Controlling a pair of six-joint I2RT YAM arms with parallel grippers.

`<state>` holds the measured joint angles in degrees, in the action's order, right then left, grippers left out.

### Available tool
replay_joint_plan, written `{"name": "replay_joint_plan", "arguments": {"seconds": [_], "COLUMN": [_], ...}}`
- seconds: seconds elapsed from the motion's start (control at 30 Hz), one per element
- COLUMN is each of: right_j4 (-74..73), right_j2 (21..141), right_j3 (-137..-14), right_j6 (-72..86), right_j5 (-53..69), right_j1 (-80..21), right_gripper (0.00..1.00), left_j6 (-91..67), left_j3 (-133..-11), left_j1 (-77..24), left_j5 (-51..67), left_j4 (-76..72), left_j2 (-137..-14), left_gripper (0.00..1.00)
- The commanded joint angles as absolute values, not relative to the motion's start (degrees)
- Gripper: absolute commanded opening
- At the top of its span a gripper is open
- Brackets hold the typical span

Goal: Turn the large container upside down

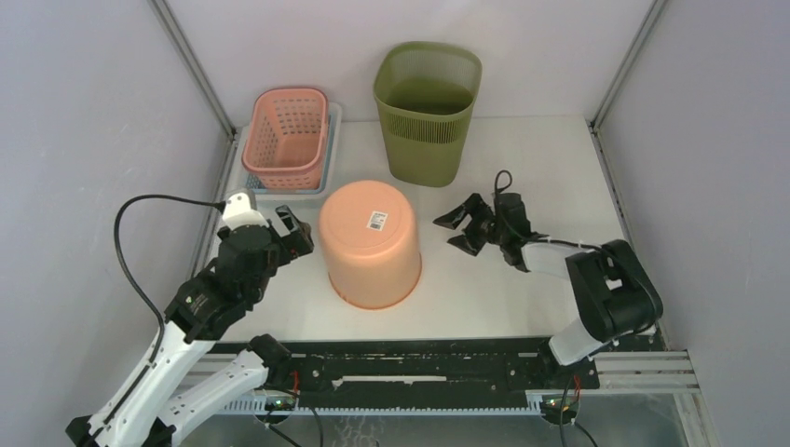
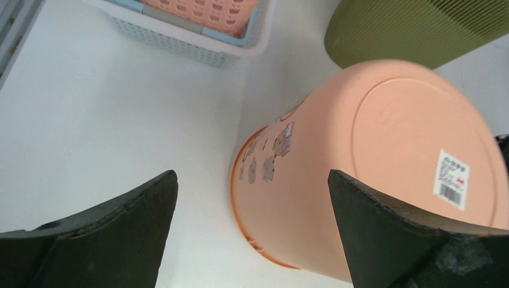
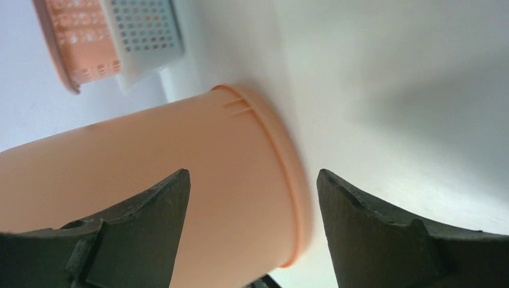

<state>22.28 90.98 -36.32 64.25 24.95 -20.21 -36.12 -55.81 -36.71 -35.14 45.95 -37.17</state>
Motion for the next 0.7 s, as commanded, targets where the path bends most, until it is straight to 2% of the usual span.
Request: {"name": "replay_joint_plan", "arguments": {"seconds": [0.0,0.1,0.2,0.27,0.37,0.5,0.67], "right_j4": [9.9,2.9,-3.5,-8.2,-14.4,-19.0,-23.1], "right_j2": [83.4,74.5,65.8,60.5,53.9,48.3,44.3], "right_j3": [-34.2,-34.2,-34.5,-36.0,-38.3,-39.3,-39.4], "right_j6": [54.1,50.3,47.3,45.4,42.7,41.3,40.9], "right_j5": [23.1,20.7,17.9,16.9,15.2,14.5,15.9], "right_j1": [-16.2,-15.6,-15.1,-14.8,-14.6,-13.2,-9.9], "right_gripper": [0.85,0.85,0.83,0.81,0.80,0.80,0.81], "left_j6": [-37.5,-38.3,-39.1,-40.0,-40.1,-40.0,-36.6], "left_j3": [-52.7,-50.2,-49.3,-47.8,-44.9,-48.8,-60.1], "left_j1": [-36.5,-36.5,-36.7,-37.4,-37.4,-38.8,-42.3], "left_j5": [-33.5,-32.8,-31.3,-31.5,-30.2,-28.1,-26.3], "left_j4": [44.1,43.5,42.9,41.3,35.3,29.2,21.7], "left_j2": [-37.4,-39.2,-42.9,-45.0,-49.0,-60.3,-78.5], "left_gripper": [1.00,0.99,0.94,0.86,0.83,0.84,0.84]}}
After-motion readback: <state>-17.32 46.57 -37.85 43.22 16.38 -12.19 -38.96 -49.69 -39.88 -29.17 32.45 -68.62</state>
